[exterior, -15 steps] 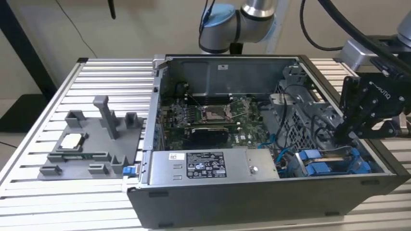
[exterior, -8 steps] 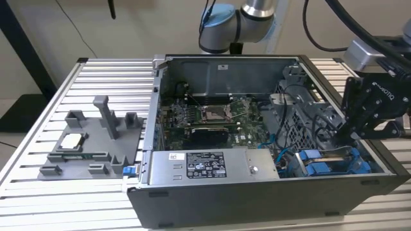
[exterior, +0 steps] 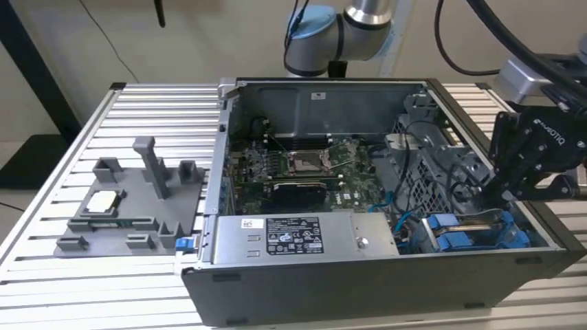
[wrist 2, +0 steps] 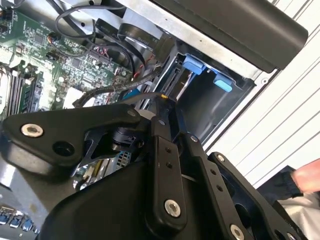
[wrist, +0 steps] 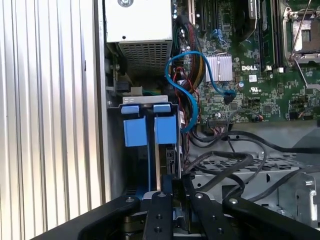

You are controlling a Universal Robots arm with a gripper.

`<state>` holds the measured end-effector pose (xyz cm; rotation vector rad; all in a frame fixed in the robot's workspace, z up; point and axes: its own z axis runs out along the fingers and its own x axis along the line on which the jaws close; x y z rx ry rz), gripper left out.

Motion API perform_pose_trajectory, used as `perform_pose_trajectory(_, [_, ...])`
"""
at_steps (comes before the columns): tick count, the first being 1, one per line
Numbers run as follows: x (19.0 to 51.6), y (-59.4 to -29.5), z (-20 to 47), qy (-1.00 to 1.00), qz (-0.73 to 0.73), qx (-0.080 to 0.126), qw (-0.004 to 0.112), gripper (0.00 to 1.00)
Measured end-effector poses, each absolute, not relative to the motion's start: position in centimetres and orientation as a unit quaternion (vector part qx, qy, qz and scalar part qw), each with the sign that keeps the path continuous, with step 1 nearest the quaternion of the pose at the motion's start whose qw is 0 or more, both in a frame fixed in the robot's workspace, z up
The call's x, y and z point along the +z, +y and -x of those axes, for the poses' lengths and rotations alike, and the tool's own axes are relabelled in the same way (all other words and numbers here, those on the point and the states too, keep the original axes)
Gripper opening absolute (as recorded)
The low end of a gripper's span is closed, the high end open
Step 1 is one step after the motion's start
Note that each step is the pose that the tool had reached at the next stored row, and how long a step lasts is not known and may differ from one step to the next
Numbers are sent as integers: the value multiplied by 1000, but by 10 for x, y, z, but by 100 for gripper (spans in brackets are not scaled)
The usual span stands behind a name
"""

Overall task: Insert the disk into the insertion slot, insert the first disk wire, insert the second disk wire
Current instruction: 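Insert the first disk wire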

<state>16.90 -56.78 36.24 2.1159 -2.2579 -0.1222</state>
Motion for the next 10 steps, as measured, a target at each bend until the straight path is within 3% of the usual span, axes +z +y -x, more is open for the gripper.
perform_pose_trajectory(10, [354,-569,-171,-728,-684,-46,24,19])
